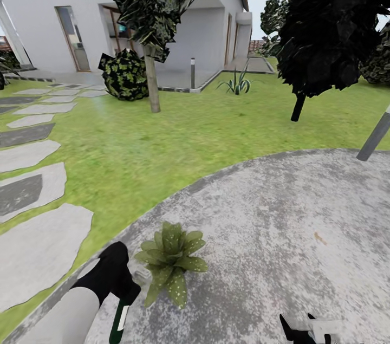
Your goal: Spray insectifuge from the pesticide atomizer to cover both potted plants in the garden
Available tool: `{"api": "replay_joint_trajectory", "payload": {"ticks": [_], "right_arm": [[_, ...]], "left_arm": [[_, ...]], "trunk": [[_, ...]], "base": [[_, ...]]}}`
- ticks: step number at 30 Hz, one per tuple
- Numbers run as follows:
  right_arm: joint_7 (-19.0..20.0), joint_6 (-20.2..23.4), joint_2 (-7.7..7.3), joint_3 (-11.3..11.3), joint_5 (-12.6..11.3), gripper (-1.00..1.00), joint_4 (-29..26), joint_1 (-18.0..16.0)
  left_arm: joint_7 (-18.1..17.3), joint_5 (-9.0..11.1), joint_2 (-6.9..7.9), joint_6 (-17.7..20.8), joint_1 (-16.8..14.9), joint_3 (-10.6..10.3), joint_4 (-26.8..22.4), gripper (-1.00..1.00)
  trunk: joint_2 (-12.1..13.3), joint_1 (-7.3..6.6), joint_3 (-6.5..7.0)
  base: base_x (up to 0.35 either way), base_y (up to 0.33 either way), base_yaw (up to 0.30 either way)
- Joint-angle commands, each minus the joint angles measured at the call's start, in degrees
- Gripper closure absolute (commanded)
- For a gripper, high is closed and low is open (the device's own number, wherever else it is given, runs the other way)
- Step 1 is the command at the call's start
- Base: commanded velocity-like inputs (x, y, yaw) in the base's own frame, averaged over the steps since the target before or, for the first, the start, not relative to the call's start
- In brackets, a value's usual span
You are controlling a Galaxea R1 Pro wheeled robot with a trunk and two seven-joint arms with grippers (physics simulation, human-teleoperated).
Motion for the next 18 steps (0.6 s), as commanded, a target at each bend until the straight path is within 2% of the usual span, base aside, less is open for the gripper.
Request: {"api": "replay_joint_trajectory", "payload": {"ticks": [1, 5, 10, 14, 18], "right_arm": [[0.46, -0.2, 0.03, -0.5, 0.27, -1.0, 0.01, -0.06], [0.46, -0.2, 0.02, -0.48, 0.27, -1.0, 0.04, -0.06], [0.46, -0.16, 0.04, -0.48, 0.27, -1.0, 0.12, -0.06], [0.46, -0.18, 0.07, -0.48, 0.27, -1.0, 0.15, -0.06], [0.46, -0.2, 0.07, -0.48, 0.27, -1.0, 0.15, -0.06]], "left_arm": [[-0.55, -0.53, -0.04, 0.19, -0.01, 0.17, -0.05, 1.0], [-0.56, -0.5, -0.17, 0.02, 0.06, 0.17, 0.27, 1.0], [-0.55, -0.82, -0.54, -0.1, 0.11, 0.13, 3.6, 1.0], [-0.55, -0.76, -0.46, -0.16, 0.1, 0.08, 4.62, 1.0], [-0.55, -0.61, -0.11, -0.19, 0.17, 0.14, 5.85, 1.0]], "trunk": [[-0.02, -0.01, -0.05], [-0.02, -0.01, -0.05], [-0.02, -0.01, -0.05], [-0.02, -0.01, -0.05], [-0.02, -0.01, -0.05]], "base": [[-0.059, 0.304, -0.089], [-0.121, 0.275, -0.212], [-0.108, 0.169, -0.292], [-0.01, 0.057, -0.283], [-0.001, 0.005, -0.064]]}}
